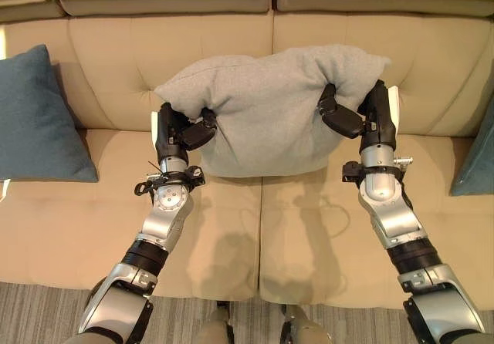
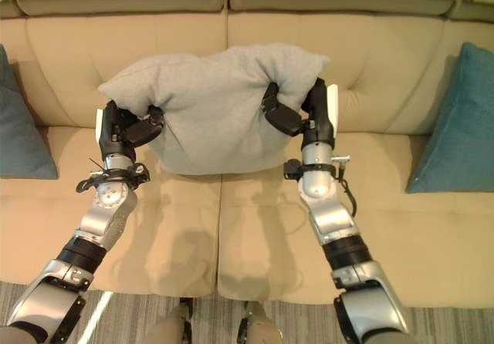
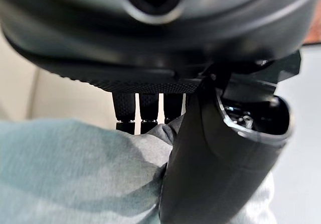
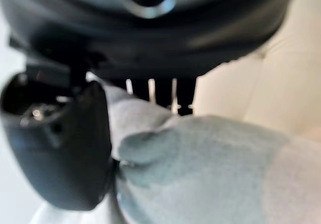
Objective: Pick up all the scattered cushions and arrange them neatly on the sofa.
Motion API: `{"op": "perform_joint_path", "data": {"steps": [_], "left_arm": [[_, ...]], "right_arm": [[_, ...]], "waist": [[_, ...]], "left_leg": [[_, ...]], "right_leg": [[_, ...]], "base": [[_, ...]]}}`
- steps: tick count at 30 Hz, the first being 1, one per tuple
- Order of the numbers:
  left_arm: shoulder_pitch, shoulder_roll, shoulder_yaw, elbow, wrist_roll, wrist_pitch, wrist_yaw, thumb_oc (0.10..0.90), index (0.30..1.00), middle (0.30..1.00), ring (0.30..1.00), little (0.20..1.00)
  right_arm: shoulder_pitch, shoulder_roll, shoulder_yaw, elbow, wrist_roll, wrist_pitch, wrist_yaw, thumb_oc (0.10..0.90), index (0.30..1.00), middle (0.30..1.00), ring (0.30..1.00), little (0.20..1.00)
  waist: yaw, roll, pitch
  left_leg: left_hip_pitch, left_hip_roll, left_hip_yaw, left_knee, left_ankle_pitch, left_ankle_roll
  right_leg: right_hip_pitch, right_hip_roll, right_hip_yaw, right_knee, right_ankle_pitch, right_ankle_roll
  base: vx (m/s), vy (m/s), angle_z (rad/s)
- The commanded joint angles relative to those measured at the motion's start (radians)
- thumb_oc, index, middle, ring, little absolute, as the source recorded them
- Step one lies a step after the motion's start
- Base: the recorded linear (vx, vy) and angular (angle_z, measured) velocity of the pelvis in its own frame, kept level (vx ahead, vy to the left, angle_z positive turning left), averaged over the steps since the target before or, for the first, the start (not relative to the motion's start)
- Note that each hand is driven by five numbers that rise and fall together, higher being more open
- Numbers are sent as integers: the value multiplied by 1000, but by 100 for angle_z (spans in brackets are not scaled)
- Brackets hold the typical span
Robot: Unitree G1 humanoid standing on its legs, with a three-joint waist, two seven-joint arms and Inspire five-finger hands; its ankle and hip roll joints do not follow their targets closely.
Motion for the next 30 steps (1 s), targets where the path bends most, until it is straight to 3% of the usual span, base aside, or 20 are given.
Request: {"op": "perform_joint_path", "data": {"steps": [1,7,8,9,10,11,15,19,22,30], "left_arm": [[-193,44,-73,-41,72,-164,-22,400,300,300,300,300],[-92,28,-62,-52,100,-136,-45,400,300,300,300,300],[-74,22,-58,-54,104,-131,-48,511,467,467,467,467],[-61,18,-54,-55,108,-129,-52,560,540,540,540,540],[-37,16,-48,-53,118,-121,-56,800,900,900,900,900],[-36,16,-48,-54,118,-121,-56,800,900,900,900,900],[-17,29,-42,-56,138,-115,-62,800,900,900,900,900],[-33,76,-27,-16,164,-111,-63,800,900,900,900,900],[-19,158,23,1,165,-110,-58,800,900,900,900,900],[196,223,204,-54,124,-112,-72,800,900,900,900,900]], "right_arm": [[-154,30,0,-84,-59,-162,-39,400,300,300,300,300],[-59,71,-27,-64,-60,-144,-29,400,300,300,300,300],[-37,82,-30,-61,-57,-141,-25,445,368,368,368,368],[-19,94,-34,-61,-54,-141,-21,493,439,439,439,439],[21,120,-38,-58,-49,-139,-10,755,832,832,832,832],[23,121,-38,-58,-49,-139,-10,800,900,900,900,900],[51,129,-37,-45,-55,-135,-1,800,900,900,900,900],[23,84,-30,-3,-87,-125,-10,800,900,900,900,900],[7,-12,-44,34,-109,-107,-20,800,900,900,900,900],[185,-125,-176,27,-96,-75,8,800,900,900,900,900]], "waist": [[6,-48,-118],[4,-47,-104],[2,-47,-104],[1,-46,-103],[-2,-44,-104],[-2,-45,-105],[-4,-43,-109],[-4,-42,-118],[-1,-46,-130],[5,-52,-152]], "left_leg": [[37,-21,33,-38,-1,-28],[35,-18,40,-38,1,-28],[35,-18,41,-38,0,-28],[35,-17,42,-38,0,-27],[36,-15,43,-38,0,-28],[36,-15,43,-38,-1,-28],[38,-15,44,-38,-2,-27],[39,-14,44,-38,-4,-28],[53,-12,46,-38,-8,-30],[116,-10,50,-38,-25,-31]], "right_leg": [[-6,29,21,4,-69,176],[-14,26,27,4,-66,176],[-14,25,28,4,-65,175],[-15,25,29,4,-65,175],[-15,24,29,4,-65,175],[-15,24,30,4,-65,175],[-14,23,31,4,-65,175],[-15,23,30,4,-65,175],[-1,23,24,4,-69,176],[60,22,15,4,-87,177]], "base": [[-18,6,-40],[0,5,-10],[9,0,-16],[13,-2,-6],[8,-2,8],[5,-2,19],[6,-1,-3],[4,-5,8],[28,-11,-28],[63,-13,-1]]}}
